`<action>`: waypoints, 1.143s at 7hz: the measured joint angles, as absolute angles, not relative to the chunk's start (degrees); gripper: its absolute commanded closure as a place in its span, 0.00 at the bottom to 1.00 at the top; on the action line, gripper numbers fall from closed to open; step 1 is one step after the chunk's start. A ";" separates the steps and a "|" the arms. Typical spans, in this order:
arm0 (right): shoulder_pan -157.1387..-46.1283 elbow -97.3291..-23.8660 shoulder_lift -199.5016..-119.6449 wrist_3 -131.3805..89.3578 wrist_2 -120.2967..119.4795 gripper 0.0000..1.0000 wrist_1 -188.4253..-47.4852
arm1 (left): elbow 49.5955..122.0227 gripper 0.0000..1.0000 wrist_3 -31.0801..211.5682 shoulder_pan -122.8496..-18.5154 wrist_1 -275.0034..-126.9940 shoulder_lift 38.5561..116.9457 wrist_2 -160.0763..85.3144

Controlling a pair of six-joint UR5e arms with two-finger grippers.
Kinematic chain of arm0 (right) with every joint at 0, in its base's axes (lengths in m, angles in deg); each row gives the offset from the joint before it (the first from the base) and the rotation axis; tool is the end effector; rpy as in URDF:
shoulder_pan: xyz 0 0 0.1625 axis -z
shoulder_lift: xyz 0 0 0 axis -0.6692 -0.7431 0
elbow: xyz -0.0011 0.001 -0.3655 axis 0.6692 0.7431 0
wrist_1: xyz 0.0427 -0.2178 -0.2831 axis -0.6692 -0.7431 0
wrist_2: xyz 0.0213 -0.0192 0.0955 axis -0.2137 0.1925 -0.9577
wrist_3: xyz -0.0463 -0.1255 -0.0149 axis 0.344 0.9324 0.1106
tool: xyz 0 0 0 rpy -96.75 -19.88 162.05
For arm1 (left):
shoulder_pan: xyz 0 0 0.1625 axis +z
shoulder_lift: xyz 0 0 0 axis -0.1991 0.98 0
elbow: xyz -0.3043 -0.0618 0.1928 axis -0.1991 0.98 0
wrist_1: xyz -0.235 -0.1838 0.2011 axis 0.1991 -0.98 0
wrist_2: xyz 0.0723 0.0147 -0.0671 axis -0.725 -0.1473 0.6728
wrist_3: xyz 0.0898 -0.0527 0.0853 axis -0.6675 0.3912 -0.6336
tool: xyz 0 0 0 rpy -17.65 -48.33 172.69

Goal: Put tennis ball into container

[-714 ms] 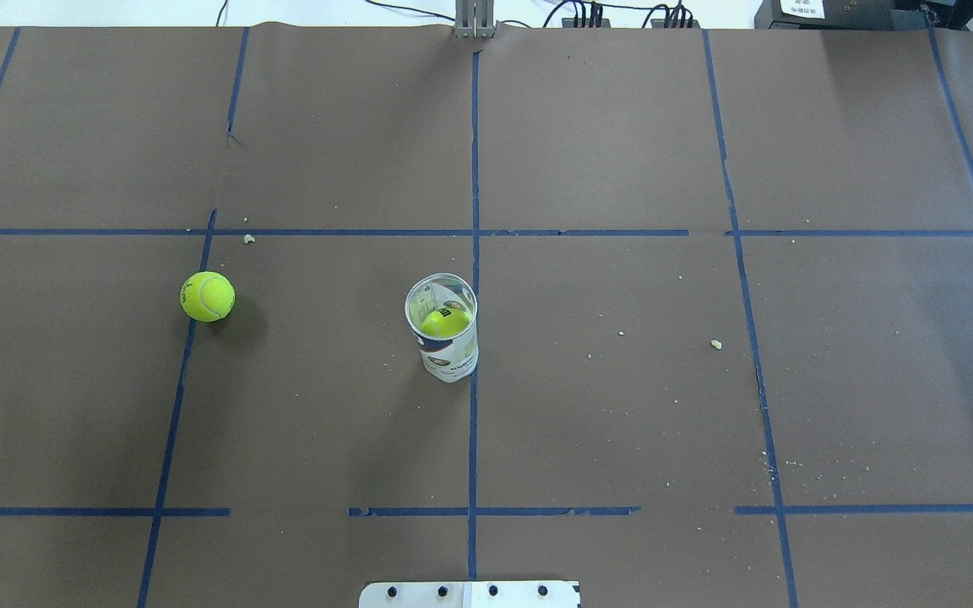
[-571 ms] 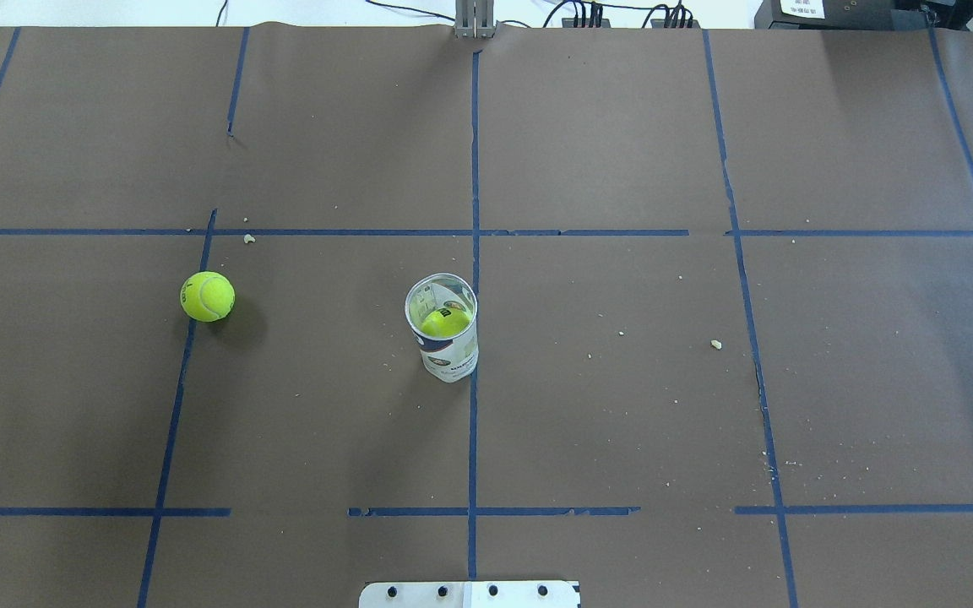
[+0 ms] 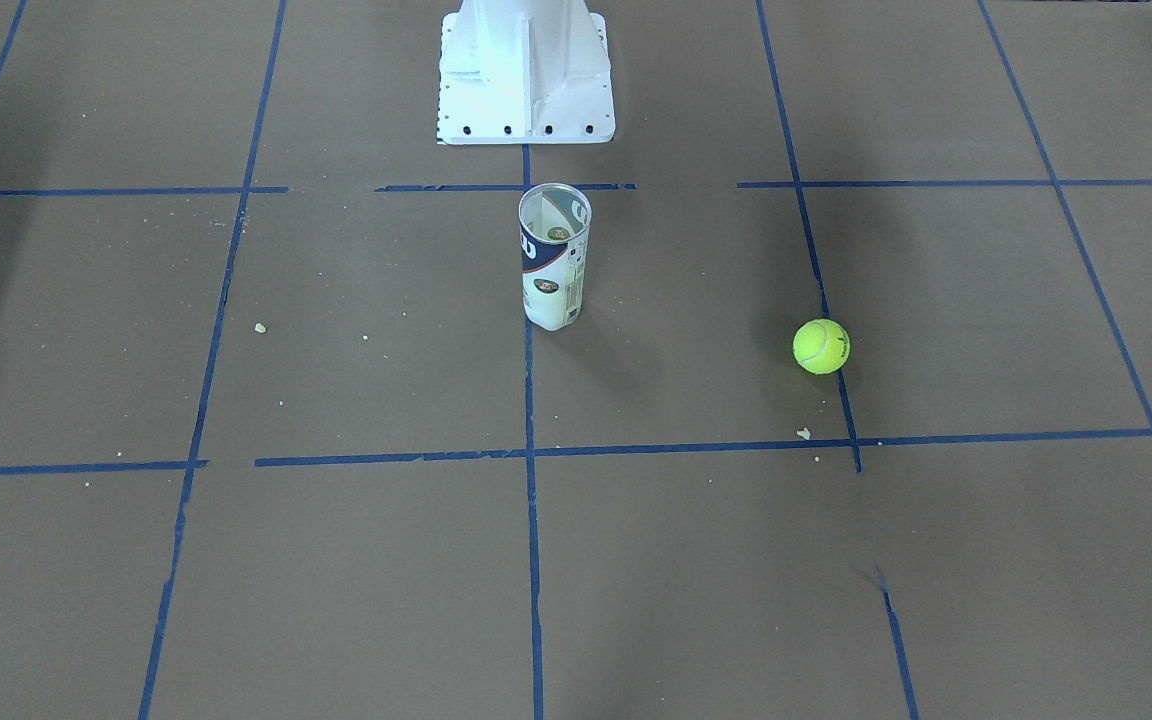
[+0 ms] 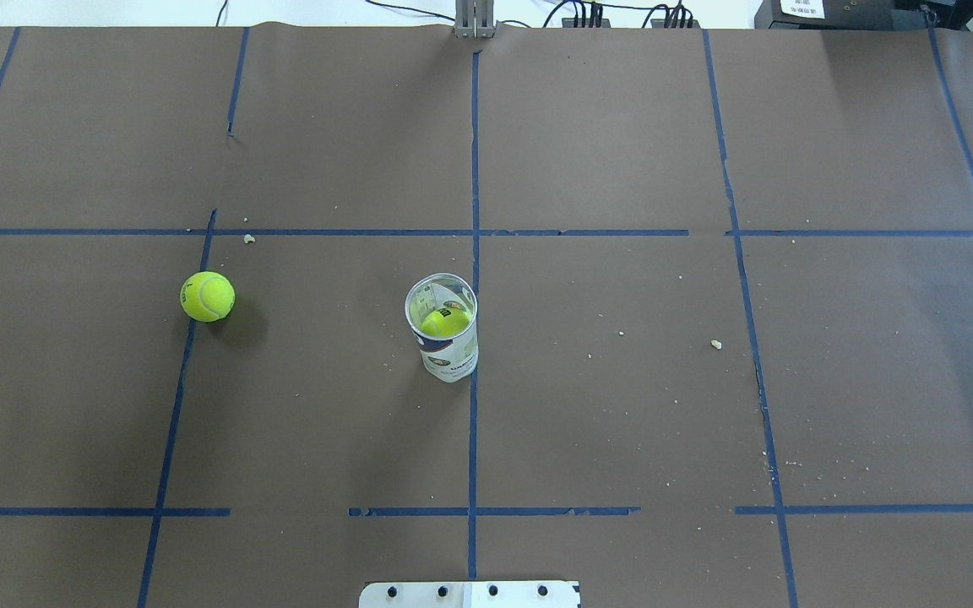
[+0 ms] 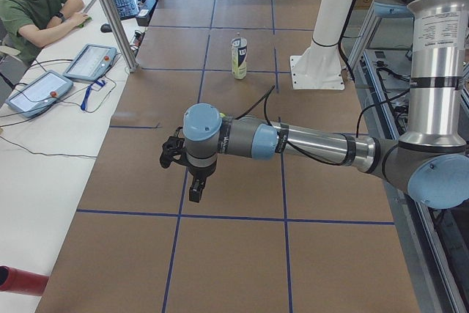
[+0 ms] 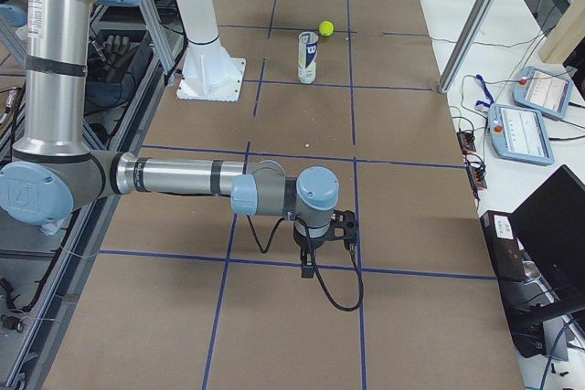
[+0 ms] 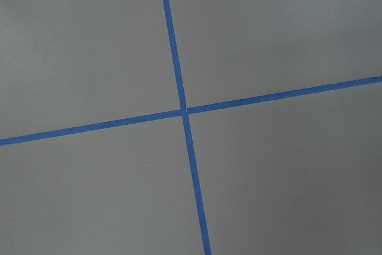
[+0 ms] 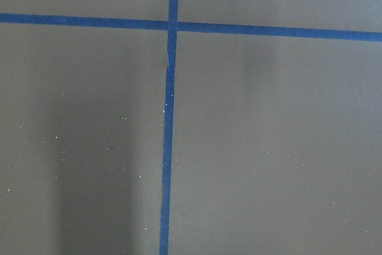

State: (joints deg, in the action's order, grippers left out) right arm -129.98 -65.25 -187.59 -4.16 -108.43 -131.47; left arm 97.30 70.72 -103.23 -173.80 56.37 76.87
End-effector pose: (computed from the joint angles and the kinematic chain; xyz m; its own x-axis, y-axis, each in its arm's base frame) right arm 0.0313 -0.3845 0.6285 0.7537 -0.0268 0.6566 0.0399 0.9992 -0.0051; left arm -0.0500 -0.4298 0.5416 0.7008 0.1821 -0.6898 -0.0287 0.9733 0.2278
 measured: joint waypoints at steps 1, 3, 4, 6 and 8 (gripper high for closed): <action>-129.98 -65.25 -187.59 -4.16 -108.43 0.00 -131.47 | 95.36 0.00 70.86 -103.23 -174.48 58.38 76.64; -129.98 -65.25 -187.53 -4.16 -108.43 0.00 -131.47 | 91.53 0.00 71.60 -103.27 -178.39 60.25 76.20; -129.98 -65.25 -187.53 -4.16 -108.43 0.00 -131.47 | 91.39 0.00 75.54 -102.59 -181.54 60.50 76.20; -129.98 -65.25 -187.56 -4.16 -108.43 0.00 -131.47 | 93.24 0.00 91.27 -96.08 -186.91 60.72 75.90; -129.98 -65.25 -187.56 -4.16 -108.43 0.00 -131.47 | 98.96 0.00 104.52 -88.44 -188.44 60.14 75.46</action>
State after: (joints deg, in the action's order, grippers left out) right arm -129.98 -65.25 -187.56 -4.16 -108.43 -131.47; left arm 98.96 104.52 -88.44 -188.44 60.14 75.46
